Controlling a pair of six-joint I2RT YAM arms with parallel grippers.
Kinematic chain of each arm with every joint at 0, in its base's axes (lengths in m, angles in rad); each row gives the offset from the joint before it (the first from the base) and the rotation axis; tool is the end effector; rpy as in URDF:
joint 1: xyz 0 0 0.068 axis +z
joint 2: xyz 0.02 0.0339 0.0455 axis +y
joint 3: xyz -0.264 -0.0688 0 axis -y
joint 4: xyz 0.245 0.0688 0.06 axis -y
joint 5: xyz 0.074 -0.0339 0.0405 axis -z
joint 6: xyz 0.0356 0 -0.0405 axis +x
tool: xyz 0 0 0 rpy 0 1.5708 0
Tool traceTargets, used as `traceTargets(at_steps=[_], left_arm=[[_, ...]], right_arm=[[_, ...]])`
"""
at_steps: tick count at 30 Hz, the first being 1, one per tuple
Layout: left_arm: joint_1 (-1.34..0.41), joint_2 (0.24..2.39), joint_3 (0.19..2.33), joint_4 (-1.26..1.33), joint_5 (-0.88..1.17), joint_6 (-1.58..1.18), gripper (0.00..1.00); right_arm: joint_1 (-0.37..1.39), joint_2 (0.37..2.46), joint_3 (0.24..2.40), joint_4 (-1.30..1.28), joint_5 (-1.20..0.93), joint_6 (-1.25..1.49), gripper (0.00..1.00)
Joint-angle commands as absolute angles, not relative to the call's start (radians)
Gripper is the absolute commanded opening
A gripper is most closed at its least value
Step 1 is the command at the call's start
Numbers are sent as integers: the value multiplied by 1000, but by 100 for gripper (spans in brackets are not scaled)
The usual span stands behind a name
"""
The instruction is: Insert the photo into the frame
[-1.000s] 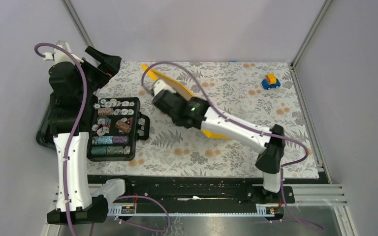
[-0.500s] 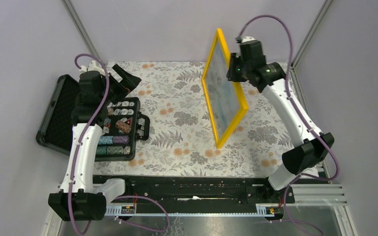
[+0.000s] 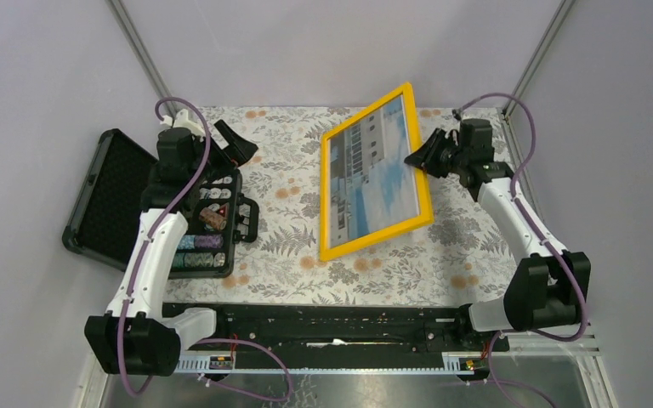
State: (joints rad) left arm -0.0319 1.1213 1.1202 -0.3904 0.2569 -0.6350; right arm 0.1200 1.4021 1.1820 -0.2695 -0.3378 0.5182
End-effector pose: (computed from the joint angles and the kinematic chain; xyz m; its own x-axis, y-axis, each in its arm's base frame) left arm 0.2502 -0.0170 0.3696 -0.4646 -0.5592 -0.6866 -0.0124 0.7794 -0.6263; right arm 0.3191 0.0504 0.3282 -0.6054 0.3977 -0.6895 -0.1191 0.8112 0.5725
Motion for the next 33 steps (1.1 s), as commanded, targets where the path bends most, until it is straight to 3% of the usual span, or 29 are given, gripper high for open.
traceTargets(at_steps=[1, 6, 15, 24, 33], left_arm=[[-46, 1126, 1096, -324, 215, -580, 97], [-55, 1116, 1072, -321, 215, -571, 97], [-58, 1101, 1069, -327, 193, -566, 96], [-58, 1093, 1051, -312, 194, -571, 96], [-58, 1077, 1037, -297, 185, -571, 96]], right_arm=[[128, 1384, 1019, -79, -450, 591, 0], [129, 1401, 825, 169, -475, 709, 0], [192, 1556, 690, 522, -454, 888, 0], [248, 1837, 845, 650, -379, 947, 0], [246, 2082, 1101, 575, -407, 895, 0]])
